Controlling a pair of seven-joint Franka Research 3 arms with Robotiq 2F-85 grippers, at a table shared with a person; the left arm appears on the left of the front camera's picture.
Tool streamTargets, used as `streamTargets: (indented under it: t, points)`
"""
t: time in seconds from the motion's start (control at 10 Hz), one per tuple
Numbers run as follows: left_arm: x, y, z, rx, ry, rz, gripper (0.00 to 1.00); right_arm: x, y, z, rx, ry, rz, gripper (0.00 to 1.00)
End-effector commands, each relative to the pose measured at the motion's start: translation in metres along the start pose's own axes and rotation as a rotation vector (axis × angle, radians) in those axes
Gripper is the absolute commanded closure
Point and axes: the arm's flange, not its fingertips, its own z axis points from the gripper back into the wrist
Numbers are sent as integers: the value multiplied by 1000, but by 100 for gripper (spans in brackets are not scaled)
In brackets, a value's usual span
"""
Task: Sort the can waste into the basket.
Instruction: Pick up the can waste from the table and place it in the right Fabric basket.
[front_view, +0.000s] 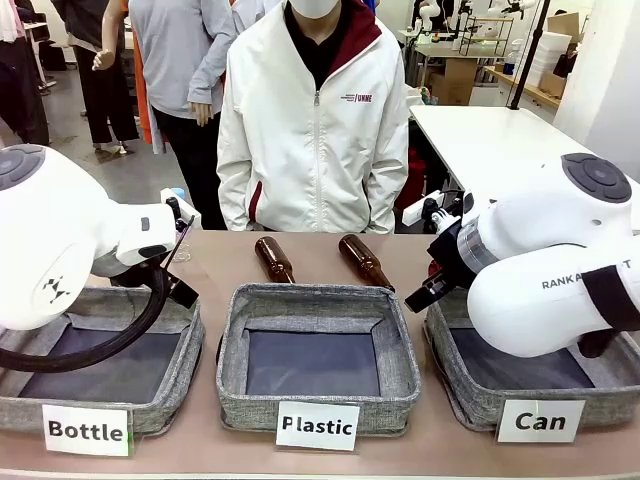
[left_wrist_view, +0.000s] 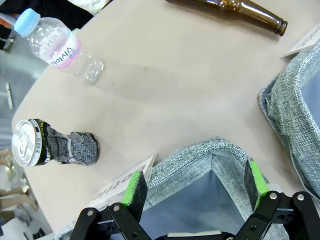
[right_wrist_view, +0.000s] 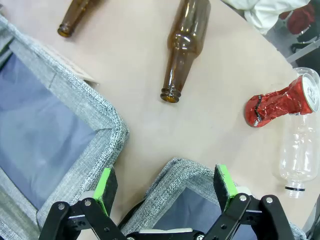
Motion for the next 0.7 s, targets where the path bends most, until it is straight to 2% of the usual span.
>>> streamTargets:
  t: [0.0, 0.6]
  points:
    - [0, 0, 0, 0, 0, 0, 0, 0, 0, 0, 0, 0, -1, 0]
    - [0, 0, 0, 0, 0, 0, 0, 0, 0, 0, 0, 0, -1, 0]
